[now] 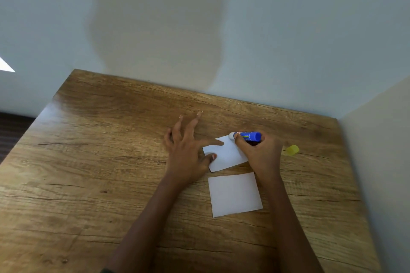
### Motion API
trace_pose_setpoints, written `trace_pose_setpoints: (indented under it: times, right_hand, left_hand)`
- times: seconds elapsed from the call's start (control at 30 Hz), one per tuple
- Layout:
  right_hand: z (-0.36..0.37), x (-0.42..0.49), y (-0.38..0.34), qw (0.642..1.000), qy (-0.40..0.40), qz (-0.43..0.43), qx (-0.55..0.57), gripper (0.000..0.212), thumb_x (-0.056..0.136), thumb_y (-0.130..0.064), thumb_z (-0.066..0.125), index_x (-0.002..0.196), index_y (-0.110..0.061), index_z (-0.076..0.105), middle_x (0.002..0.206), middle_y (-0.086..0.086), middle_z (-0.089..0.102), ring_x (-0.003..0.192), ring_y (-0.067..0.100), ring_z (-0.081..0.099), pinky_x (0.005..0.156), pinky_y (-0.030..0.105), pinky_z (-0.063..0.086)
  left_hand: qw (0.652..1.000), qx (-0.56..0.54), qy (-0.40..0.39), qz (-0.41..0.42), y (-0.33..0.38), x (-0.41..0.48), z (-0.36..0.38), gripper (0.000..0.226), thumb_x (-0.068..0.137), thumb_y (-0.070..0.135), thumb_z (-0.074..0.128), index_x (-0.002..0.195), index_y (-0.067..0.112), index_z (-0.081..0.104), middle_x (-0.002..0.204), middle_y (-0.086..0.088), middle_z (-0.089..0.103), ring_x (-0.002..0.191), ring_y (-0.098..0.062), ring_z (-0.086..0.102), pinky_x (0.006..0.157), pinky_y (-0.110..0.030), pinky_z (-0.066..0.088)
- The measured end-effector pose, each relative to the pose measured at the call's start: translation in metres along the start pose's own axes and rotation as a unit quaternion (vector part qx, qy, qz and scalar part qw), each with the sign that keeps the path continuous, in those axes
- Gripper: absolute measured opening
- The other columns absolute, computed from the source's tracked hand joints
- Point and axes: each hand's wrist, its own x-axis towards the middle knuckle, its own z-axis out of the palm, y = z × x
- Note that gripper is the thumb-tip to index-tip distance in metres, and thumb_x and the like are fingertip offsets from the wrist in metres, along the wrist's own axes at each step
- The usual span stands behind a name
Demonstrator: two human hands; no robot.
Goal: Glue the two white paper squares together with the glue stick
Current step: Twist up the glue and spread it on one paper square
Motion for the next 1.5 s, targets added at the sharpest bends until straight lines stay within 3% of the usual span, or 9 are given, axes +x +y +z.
trace_pose_setpoints:
  times: [0.23,0.43,0.63,0.83,1.27,1.5]
  right_hand:
    - [-0.007,0.005,0.004,1.0,0.01,0.017,0.013,0.026,0.073,-0.032,0.077,0.074,-0.015,0.057,0.068,0.006,0.06,0.062,0.017,0.054,0.061,0.03,0.049]
    - [-0.01,0.007,0.007,1.0,0.021,0.018,0.006,0.026,0.074,-0.032,0.076,0.078,-0.013,0.059,0.07,0.005,0.06,0.061,0.015,0.052,0.056,0.021,0.044]
    - [-0.013,0.006,0.01,0.999,0.027,0.02,-0.007,0.026,0.074,-0.03,0.077,0.08,-0.01,0.061,0.07,0.006,0.06,0.061,0.016,0.052,0.057,0.023,0.045]
    - [-0.021,0.0,0.015,0.999,0.028,0.027,-0.016,0.027,0.074,-0.03,0.077,0.075,-0.013,0.056,0.064,0.001,0.055,0.055,0.009,0.048,0.052,0.017,0.039]
    - [-0.044,-0.023,0.025,0.999,0.022,0.0,-0.042,0.034,0.074,-0.024,0.078,0.06,-0.027,0.047,0.057,-0.005,0.05,0.051,0.011,0.045,0.05,0.02,0.039]
    - [-0.048,-0.027,0.032,0.998,0.006,-0.032,-0.046,0.021,0.074,-0.024,0.077,0.074,-0.008,0.064,0.062,0.006,0.058,0.053,0.013,0.047,0.05,0.021,0.038]
  left_hand:
    - [0.999,0.032,-0.026,0.016,-0.002,0.001,0.0,0.034,0.077,0.047,0.059,0.109,0.059,0.056,0.159,0.008,0.008,0.144,-0.03,-0.01,0.11,-0.056,-0.003]
    - [0.999,0.028,-0.029,0.013,-0.003,0.002,0.001,0.036,0.077,0.048,0.058,0.11,0.06,0.054,0.158,0.011,0.005,0.144,-0.029,-0.011,0.11,-0.056,-0.003]
    - [0.999,0.025,-0.032,0.01,-0.002,0.001,-0.001,0.035,0.077,0.047,0.06,0.109,0.059,0.056,0.159,0.01,0.005,0.144,-0.028,-0.013,0.111,-0.056,-0.003]
    - [0.999,0.028,-0.038,0.005,-0.001,0.001,-0.001,0.033,0.078,0.049,0.059,0.109,0.059,0.057,0.159,0.011,0.004,0.144,-0.029,-0.013,0.112,-0.058,-0.002]
    - [0.999,0.024,-0.04,0.003,-0.001,0.001,-0.001,0.032,0.078,0.048,0.06,0.109,0.058,0.057,0.159,0.011,0.003,0.144,-0.028,-0.013,0.112,-0.057,-0.004]
    - [0.999,0.021,-0.048,0.0,0.0,0.002,-0.002,0.032,0.078,0.048,0.06,0.109,0.059,0.057,0.159,0.011,0.002,0.144,-0.027,-0.014,0.112,-0.058,-0.002]
